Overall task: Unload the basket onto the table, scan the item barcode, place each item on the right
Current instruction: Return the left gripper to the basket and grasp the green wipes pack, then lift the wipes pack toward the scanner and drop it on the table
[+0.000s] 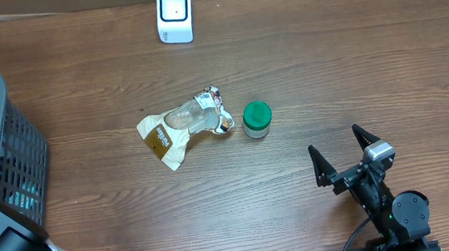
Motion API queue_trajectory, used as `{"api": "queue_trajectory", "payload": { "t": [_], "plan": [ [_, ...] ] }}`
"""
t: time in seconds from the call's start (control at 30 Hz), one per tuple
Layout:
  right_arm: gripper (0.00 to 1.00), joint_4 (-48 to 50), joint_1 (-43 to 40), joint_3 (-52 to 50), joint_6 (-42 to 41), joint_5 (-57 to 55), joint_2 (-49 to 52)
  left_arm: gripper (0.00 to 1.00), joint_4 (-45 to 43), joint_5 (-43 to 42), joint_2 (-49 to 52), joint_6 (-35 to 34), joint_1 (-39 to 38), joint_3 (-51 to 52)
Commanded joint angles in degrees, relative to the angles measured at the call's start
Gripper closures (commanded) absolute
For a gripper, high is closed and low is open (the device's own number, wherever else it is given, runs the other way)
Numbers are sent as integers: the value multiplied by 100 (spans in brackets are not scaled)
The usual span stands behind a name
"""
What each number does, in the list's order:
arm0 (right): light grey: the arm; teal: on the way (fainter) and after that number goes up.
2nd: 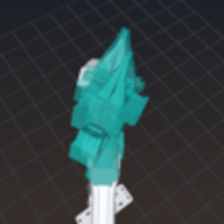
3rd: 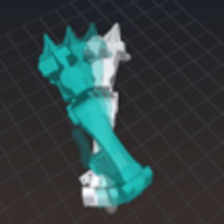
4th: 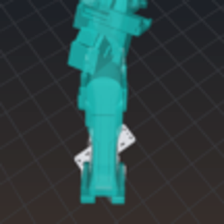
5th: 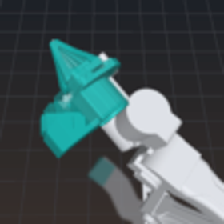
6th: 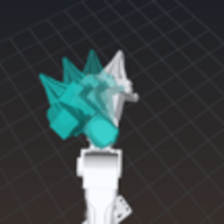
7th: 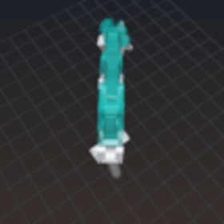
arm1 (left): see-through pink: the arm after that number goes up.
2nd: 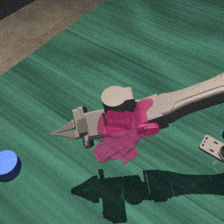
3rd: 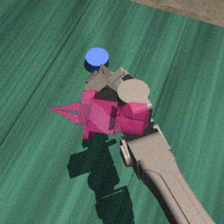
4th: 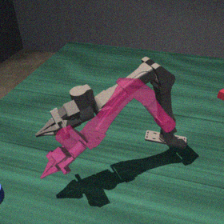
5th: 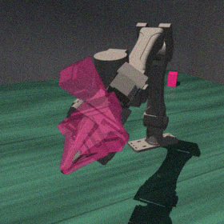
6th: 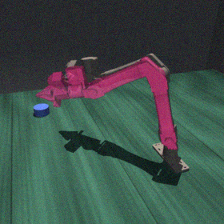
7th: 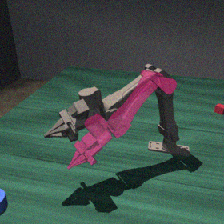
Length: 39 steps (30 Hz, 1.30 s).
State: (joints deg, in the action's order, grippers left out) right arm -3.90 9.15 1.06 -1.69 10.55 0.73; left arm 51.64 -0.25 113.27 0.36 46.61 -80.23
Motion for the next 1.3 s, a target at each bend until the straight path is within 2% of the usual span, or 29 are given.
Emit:
{"api": "queue_trajectory", "payload": {
  "t": [0.0, 0.2, 0.33, 0.47, 0.67, 0.9, 1.07, 1.27],
  "plan": [
    [0, 33, 11, -59, -2, 22, -57, 46, 96, -125, 190, 96, -13, -11],
    [0, 33, 11, -59, -2, 22, -57, 60, 437, -125, 184, 90, -13, -240],
    [0, 33, 11, -59, -2, 22, -57, 61, 761, -125, 127, -90, -13, -588],
    [0, 33, 11, -59, -2, 24, -57, 60, 1272, -208, 15, -557, -13, -1244],
    [0, 35, 11, -59, -2, 22, -57, 59, 2103, -857, -339, -988, -20, -2909],
    [0, 33, 11, -59, -2, 22, -57, 61, 2184, -1685, -1196, -1298, -85, -3987],
    [0, 35, 11, -59, -2, 24, -57, 61, 1969, -2253, -1987, -1335, -485, -3998],
    [0, 35, 11, -59, -2, 24, -57, 59, 2277, -2441, -2524, -1126, -1888, -3995]
  ]
}}
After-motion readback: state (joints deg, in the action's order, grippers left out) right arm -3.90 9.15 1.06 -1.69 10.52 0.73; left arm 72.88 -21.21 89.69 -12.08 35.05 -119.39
